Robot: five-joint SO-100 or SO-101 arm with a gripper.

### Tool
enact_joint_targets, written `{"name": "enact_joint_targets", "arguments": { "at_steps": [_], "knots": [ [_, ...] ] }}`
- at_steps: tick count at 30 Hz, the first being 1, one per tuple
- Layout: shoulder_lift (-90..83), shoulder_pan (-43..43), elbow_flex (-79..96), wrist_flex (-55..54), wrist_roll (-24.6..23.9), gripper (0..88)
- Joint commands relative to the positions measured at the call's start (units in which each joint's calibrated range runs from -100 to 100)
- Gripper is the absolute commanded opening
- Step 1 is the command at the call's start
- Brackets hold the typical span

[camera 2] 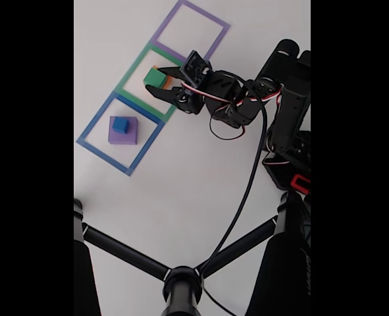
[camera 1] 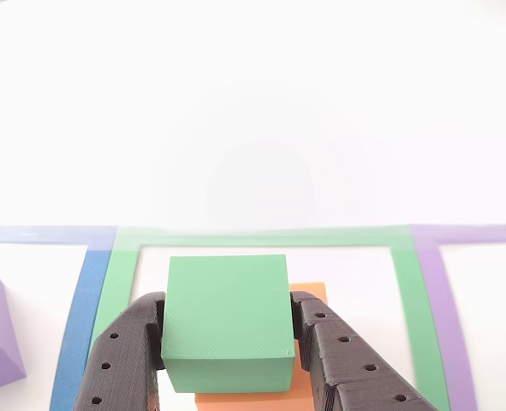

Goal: Tower of hanoi

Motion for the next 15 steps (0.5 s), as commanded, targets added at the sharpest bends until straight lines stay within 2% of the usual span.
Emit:
{"name": "enact_joint_targets", "arguments": {
  "at_steps": [1,7,15],
  "knots": [
    [-3.84,-0.76,-0.54,0.79,0.59,7.1],
    [-17.32,-1.33,-3.27,15.77,0.59,6.8],
    [-39.28,0.97,-13.81,53.83,0.59,6.7]
  ]
}}
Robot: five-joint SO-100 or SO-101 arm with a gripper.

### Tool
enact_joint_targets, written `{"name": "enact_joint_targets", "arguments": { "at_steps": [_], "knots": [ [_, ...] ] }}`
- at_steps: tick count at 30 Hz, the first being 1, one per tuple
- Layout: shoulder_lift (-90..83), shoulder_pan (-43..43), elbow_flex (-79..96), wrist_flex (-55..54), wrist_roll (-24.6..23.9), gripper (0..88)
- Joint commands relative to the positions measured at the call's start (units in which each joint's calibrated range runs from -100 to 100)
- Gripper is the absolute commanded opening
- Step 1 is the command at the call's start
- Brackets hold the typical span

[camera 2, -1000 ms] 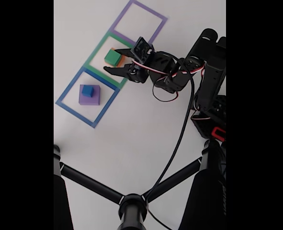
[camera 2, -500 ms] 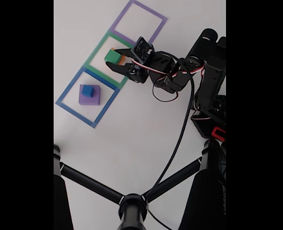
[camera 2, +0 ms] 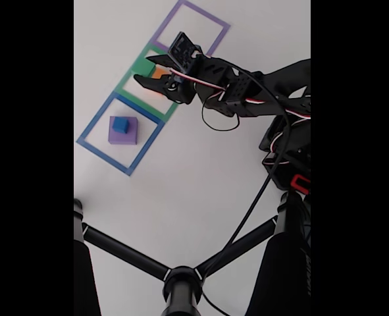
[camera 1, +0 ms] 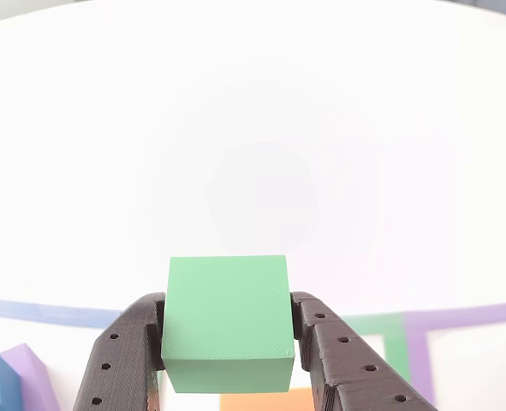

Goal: Tower of hanoi

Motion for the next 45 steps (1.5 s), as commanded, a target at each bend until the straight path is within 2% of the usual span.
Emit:
{"name": "enact_joint_targets", "arguments": {
  "at_steps": [1,6,12,16,21,31,36,41,45],
  "knots": [
    [-13.51,2.46,-8.30,23.21,0.59,6.7],
    [-23.36,5.62,-19.76,50.34,0.59,6.5],
    [-24.57,8.02,-46.12,82.73,0.59,6.1],
    [-24.57,10.70,-59.48,96.73,0.59,6.0],
    [-24.81,15.40,-67.85,105.48,0.59,5.9],
    [-28.20,25.66,-67.03,107.10,0.59,5.4],
    [-30.47,28.73,-59.67,102.32,0.59,5.5],
    [-32.48,29.78,-43.48,86.77,0.59,5.6],
    [-31.03,29.78,-26.48,63.86,0.59,5.6]
  ]
}}
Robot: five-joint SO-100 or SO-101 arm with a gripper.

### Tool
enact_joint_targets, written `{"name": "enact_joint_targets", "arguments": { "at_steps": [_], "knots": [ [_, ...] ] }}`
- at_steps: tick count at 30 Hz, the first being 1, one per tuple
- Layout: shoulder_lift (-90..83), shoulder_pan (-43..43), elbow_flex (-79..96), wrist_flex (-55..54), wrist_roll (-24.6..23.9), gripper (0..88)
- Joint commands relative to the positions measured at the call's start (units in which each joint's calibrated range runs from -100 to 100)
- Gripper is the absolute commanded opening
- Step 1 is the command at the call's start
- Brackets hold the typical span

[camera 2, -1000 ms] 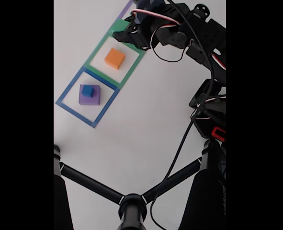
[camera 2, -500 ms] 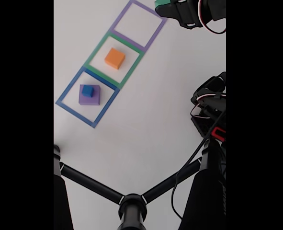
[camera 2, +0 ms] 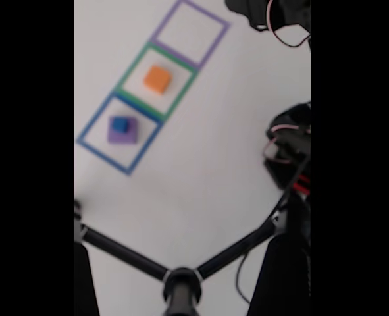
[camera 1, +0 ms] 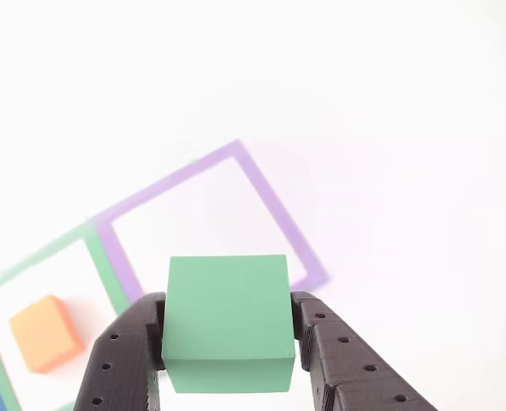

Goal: Tower of hanoi

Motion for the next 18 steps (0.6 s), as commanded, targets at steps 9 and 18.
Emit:
{"name": "enact_joint_targets", "arguments": {
  "at_steps": [9,18],
  "knots": [
    [15.22,0.62,35.88,-66.16,0.59,5.8],
    [40.41,-0.53,38.60,-98.14,0.59,5.8]
  ]
}}
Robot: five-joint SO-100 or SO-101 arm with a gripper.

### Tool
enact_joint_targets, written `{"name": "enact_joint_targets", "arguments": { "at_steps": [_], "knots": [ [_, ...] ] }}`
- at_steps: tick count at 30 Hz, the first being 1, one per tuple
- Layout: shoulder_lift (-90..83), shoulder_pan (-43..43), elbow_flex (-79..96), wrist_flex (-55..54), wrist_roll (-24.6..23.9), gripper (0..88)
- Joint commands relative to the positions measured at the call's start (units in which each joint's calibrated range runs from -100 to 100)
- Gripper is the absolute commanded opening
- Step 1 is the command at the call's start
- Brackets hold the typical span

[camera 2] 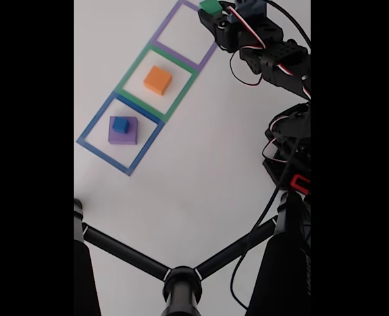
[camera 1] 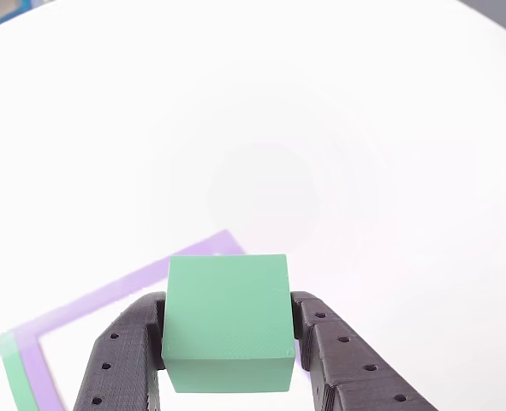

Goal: Tower of hanoi

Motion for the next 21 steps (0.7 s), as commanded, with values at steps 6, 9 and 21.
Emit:
{"name": "enact_joint_targets", "arguments": {
  "at_steps": [6,9,21],
  "knots": [
    [21.32,-2.83,-3.28,-25.06,0.59,5.8],
    [26.40,-3.11,-3.82,-29.59,0.59,5.7],
    [38.60,-3.69,-8.09,-38.26,0.59,5.7]
  ]
}}
